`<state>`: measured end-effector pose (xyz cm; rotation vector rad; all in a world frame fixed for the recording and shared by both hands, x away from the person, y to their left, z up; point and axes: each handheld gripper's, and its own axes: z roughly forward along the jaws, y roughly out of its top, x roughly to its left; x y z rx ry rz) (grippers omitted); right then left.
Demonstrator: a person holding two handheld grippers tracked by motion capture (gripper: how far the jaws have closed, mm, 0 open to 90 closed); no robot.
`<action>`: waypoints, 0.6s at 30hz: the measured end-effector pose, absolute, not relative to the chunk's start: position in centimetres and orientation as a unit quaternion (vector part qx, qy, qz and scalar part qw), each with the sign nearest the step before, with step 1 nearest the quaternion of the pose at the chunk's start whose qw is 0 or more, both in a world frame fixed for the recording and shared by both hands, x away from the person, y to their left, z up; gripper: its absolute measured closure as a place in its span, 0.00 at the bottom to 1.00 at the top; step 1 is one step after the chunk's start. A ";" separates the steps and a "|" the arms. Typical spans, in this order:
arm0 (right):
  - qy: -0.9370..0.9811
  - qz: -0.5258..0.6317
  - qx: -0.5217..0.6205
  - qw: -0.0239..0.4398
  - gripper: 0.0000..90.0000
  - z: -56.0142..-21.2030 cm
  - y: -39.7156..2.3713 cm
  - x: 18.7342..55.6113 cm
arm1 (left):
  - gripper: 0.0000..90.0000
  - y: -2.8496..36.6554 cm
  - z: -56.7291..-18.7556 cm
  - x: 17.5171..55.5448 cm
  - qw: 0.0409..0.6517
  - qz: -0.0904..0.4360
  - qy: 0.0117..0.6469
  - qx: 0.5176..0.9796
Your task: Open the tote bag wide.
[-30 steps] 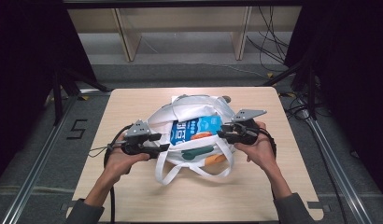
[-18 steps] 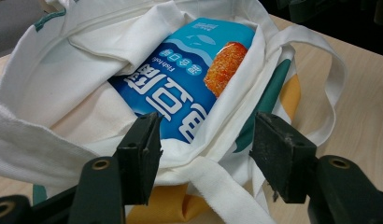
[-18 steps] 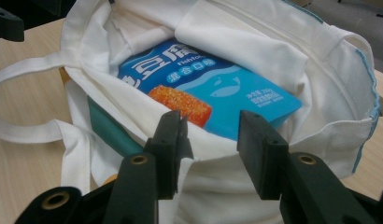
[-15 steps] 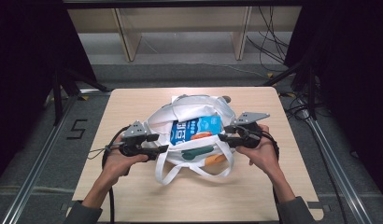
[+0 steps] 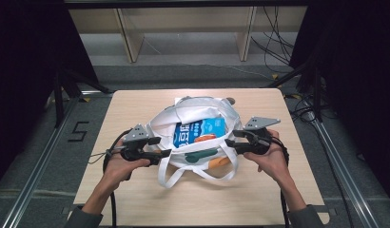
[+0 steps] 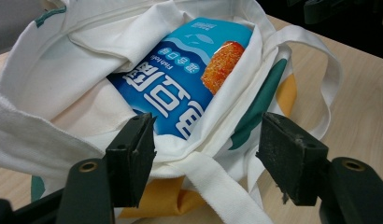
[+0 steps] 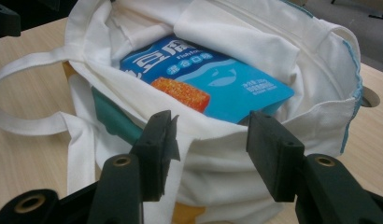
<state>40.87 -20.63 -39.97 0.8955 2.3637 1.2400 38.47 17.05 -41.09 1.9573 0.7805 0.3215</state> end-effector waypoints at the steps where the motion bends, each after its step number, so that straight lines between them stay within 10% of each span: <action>1: 0.827 0.434 0.321 0.154 0.57 -40.0 -20.6 40.6 | 0.39 17.1 -41.1 38.5 0.484 0.132 0.320 0.804; 18: 0.830 0.433 0.313 0.160 0.52 -40.2 -21.5 39.3 | 0.36 16.7 -40.9 37.2 0.479 0.133 0.308 0.811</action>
